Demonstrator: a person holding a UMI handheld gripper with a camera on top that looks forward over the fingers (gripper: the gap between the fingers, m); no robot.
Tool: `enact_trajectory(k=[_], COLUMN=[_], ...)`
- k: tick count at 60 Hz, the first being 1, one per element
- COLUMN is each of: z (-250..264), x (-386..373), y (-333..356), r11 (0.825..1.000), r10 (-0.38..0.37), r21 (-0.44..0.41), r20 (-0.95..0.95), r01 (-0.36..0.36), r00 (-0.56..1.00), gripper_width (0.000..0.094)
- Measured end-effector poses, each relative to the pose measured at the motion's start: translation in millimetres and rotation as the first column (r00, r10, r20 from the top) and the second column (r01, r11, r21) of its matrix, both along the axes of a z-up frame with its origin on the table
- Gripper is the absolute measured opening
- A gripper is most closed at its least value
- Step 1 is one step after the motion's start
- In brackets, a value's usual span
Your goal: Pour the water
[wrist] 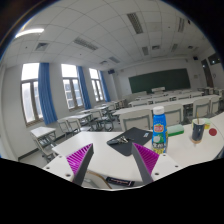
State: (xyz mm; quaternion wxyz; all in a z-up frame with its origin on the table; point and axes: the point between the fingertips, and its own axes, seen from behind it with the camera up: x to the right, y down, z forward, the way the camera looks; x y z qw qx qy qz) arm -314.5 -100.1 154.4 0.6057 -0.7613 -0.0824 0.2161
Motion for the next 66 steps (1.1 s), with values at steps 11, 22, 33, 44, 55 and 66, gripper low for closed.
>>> enact_trajectory(k=[11,22,33,44,55,66], z=[-0.7,-3.6,-10.5,-42.1,-68.8,-72.4], x=[-5.5,9.7,85.0,111.5,130.0,121.4], y=[0.7,13.6,47.0,116.5,183.7,208.3], r11=[1.0,0.998,0.963,0.942,0.915,0.909], r10=[-0.02,-0.063,-0.267,-0.336,-0.402,-0.417], r21=[-0.004,0.018,0.078,0.09,0.095,0.146], r20=[0.028,0.068,0.163,0.254,0.291,0.331], r01=[0.02,0.061,0.257,0.324,0.392,0.391], r00=[0.999,0.996,0.95,0.907,0.868,0.846], gripper_width=[0.083,0.0829,0.083,0.0825,0.0821,0.0539])
